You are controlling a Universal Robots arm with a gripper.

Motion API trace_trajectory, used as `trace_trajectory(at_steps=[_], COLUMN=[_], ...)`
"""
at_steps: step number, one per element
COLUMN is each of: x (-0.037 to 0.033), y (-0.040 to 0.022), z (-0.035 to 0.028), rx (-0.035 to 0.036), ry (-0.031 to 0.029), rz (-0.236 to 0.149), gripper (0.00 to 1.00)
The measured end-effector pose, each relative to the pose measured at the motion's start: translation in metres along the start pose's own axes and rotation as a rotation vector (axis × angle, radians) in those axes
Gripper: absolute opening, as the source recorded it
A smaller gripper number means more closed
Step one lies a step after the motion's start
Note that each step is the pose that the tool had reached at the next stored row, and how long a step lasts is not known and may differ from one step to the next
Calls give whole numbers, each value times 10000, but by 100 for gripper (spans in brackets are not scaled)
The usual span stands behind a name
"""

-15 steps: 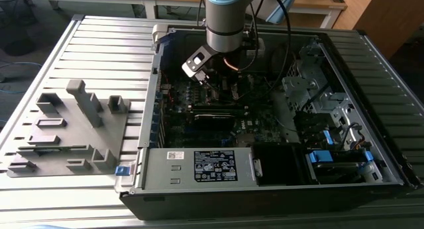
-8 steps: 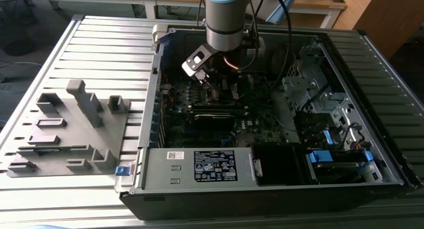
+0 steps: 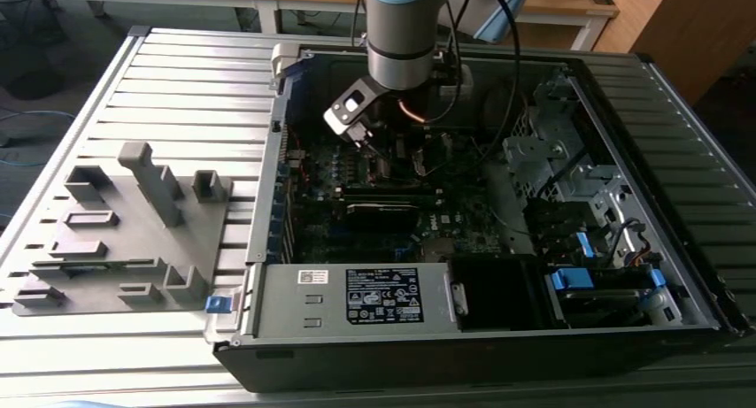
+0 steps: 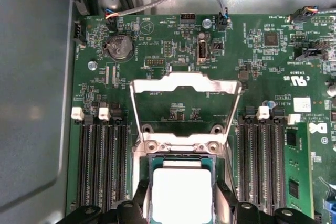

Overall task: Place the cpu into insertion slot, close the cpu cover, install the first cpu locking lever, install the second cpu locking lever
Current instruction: 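Place the cpu into insertion slot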

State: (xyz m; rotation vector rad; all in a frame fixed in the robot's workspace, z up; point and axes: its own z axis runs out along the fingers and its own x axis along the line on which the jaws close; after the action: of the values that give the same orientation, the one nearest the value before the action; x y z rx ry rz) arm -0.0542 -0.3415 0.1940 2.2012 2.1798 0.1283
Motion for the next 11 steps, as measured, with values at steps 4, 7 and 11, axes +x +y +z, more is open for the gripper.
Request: trace_trajectory(at_steps=[4,7,11], x=[1,4,5], y=[-12,-27,-32], z=[-1,0,0], rx=[2,2,1], ry=[45,93,101], rz=[11,22,24], gripper=[60,60,60])
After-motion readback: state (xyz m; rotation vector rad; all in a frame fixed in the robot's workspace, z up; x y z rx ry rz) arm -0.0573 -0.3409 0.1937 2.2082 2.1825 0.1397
